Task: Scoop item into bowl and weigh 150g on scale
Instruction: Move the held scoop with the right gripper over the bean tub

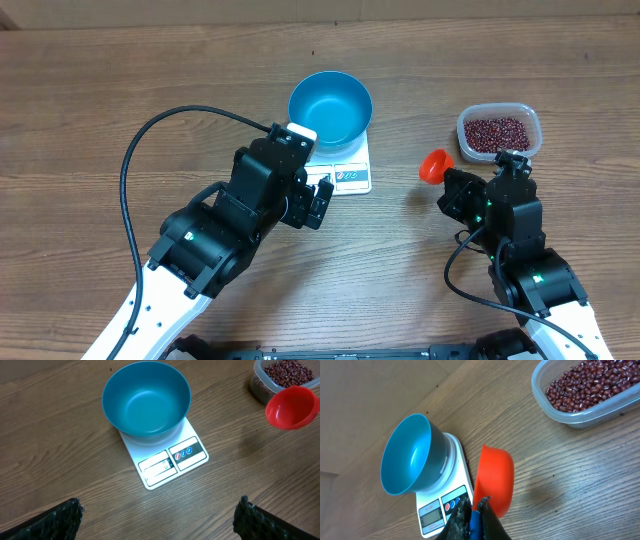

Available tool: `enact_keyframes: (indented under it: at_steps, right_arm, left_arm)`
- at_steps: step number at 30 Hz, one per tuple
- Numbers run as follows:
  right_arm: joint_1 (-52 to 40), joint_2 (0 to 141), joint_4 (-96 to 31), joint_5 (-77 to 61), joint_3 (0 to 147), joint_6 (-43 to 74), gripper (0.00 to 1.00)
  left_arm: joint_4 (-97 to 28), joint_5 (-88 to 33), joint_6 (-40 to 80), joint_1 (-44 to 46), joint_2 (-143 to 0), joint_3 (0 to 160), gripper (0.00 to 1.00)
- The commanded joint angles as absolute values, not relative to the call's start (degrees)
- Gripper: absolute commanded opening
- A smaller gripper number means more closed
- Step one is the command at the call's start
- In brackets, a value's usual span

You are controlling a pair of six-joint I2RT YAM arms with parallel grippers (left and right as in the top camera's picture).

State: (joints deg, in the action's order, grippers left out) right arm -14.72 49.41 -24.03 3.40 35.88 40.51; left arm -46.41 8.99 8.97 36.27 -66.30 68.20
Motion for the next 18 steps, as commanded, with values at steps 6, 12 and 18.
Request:
enact_keyframes:
  at_steps: [6, 12, 18]
  right_arm:
    - [-14.94, 49.25, -24.27, 2.37, 37.71, 40.16, 0.04]
    - [-13.82, 49.84, -37.95, 2.72, 48.51, 38.63, 0.04]
    - [-12.05, 53.58, -53.3, 2.94, 62.11, 35.55, 0.04]
  left_arm:
    - [-46.09, 9.37, 9.41, 36.01, -65.23, 68.07, 1.0]
    - [-46.06, 9.39, 9.41, 36.01, -65.23, 68.07, 0.99]
    - [-46.06, 9.37, 9.41, 36.01, -65.23, 68.07, 1.0]
